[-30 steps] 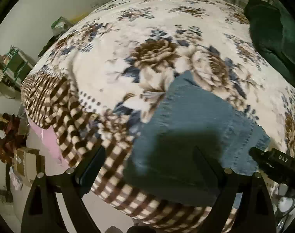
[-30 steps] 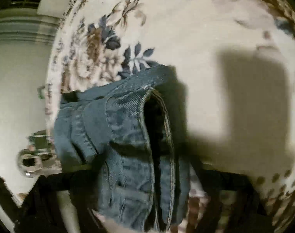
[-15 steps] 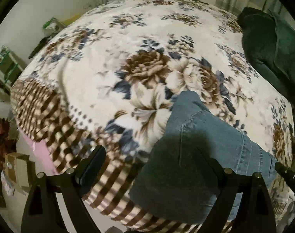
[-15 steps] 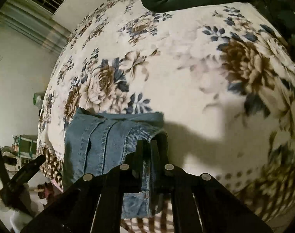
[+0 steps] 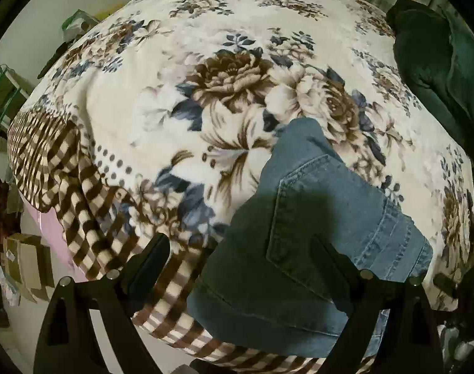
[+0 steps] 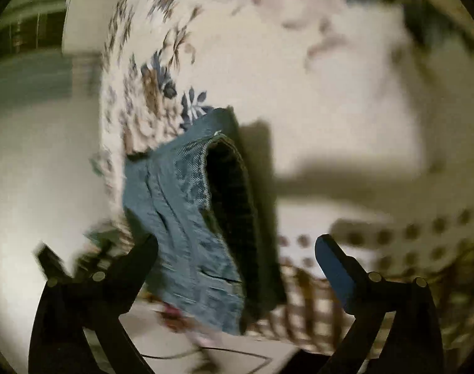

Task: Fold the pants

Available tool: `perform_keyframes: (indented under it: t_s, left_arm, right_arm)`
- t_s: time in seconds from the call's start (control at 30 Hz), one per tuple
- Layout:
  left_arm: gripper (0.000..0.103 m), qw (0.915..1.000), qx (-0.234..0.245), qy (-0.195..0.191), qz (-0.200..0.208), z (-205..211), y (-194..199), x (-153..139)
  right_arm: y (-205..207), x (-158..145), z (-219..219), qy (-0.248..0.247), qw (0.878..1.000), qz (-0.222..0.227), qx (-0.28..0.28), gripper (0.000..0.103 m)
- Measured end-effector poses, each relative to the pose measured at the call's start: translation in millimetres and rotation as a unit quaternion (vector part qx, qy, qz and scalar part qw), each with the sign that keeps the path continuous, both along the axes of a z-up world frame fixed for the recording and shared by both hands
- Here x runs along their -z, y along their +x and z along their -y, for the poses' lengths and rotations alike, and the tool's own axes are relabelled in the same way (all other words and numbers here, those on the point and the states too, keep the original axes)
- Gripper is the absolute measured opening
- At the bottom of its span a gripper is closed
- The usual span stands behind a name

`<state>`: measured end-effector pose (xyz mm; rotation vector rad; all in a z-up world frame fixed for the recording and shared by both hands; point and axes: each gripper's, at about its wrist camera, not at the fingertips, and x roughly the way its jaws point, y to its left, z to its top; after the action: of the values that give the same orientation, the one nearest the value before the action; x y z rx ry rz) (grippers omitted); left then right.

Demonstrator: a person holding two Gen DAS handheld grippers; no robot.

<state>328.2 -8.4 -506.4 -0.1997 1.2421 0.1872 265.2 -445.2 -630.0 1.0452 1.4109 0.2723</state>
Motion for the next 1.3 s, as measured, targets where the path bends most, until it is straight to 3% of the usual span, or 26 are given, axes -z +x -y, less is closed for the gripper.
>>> perform_keyframes:
  t_s: [0.07, 0.1, 0.13, 0.17, 0.23, 0.37, 0.5, 0.63, 0.67, 0.7, 0.77, 0.83, 0.9, 1.0, 1.17, 1.27, 1.3]
  left_arm:
    - [0.091, 1.0, -0.005, 0.001, -0.004, 0, -1, 3]
    - [0.091, 1.0, -0.007, 0.002, -0.005, -1, -1, 4]
    - [0.091, 0.9999, -0.009, 0.003, -0.006, 0, -1, 4]
    - [0.091, 0.9999, -0.01, 0.004, -0.006, 0, -1, 3]
    - [0.091, 0.9999, -0.011, 0.005, 0.0, 2, 0, -1]
    - [0.091, 0.9999, 0.002, -0.002, 0.013, 5, 8, -14]
    - [0.091, 0.9993, 0.029, -0.013, 0.017, 13, 26, -18]
    - [0.091, 0.9979, 0.062, -0.012, -0.012, 32, 49, 10]
    - [0.091, 0.9976, 0.066, -0.01, -0.021, 35, 52, 17]
    - [0.091, 0.9968, 0.072, -0.007, -0.036, 38, 58, 31]
    - [0.091, 0.9955, 0.077, 0.001, -0.055, 41, 61, 48]
    - [0.092, 0.9951, 0.076, 0.0, -0.064, 38, 58, 63]
    - [0.092, 0.9954, 0.072, -0.009, -0.063, 32, 52, 72]
    - [0.1, 0.9957, 0.069, -0.018, -0.06, 26, 41, 82]
    - [0.101, 0.9955, 0.049, -0.049, -0.065, 17, 34, 91]
    - [0.101, 0.9953, 0.05, -0.05, -0.066, 18, 32, 89]
    - [0.101, 0.995, 0.051, -0.052, -0.067, 18, 30, 89]
  right_arm:
    - [2, 9, -3, 0.026, 0.999, 0.011, 0.025, 0.101]
    - [7, 14, -7, 0.029, 0.999, 0.022, 0.036, 0.089]
    - [12, 15, -13, 0.024, 0.999, 0.035, 0.034, 0.036]
    - [18, 11, -21, 0.001, 0.999, 0.047, 0.022, 0.016]
    - [28, -7, -38, -0.073, 0.995, 0.061, -0.011, 0.012]
    - [21, -64, -38, -0.12, 0.986, 0.116, -0.027, 0.01]
    - [13, -95, -3, -0.147, 0.981, 0.125, -0.015, 0.01]
    - [22, -65, 24, -0.186, 0.978, 0.081, -0.04, 0.016]
    - [26, -47, 29, -0.194, 0.979, 0.056, -0.042, 0.022]
    - [28, -35, 30, -0.199, 0.978, 0.035, -0.047, 0.04]
    - [27, -22, 37, -0.217, 0.975, -0.008, -0.05, 0.05]
    - [15, -29, 47, -0.201, 0.979, -0.007, -0.018, 0.061]
    - [-2, -33, 53, -0.175, 0.984, -0.016, 0.004, 0.064]
    - [-34, -24, 57, -0.121, 0.991, -0.049, 0.036, 0.064]
    - [-85, 13, 43, -0.03, 0.989, -0.126, 0.076, 0.064]
    - [-95, 28, 26, 0.015, 0.986, -0.138, 0.09, 0.064]
    - [-95, 32, 20, 0.028, 0.986, -0.136, 0.097, 0.058]
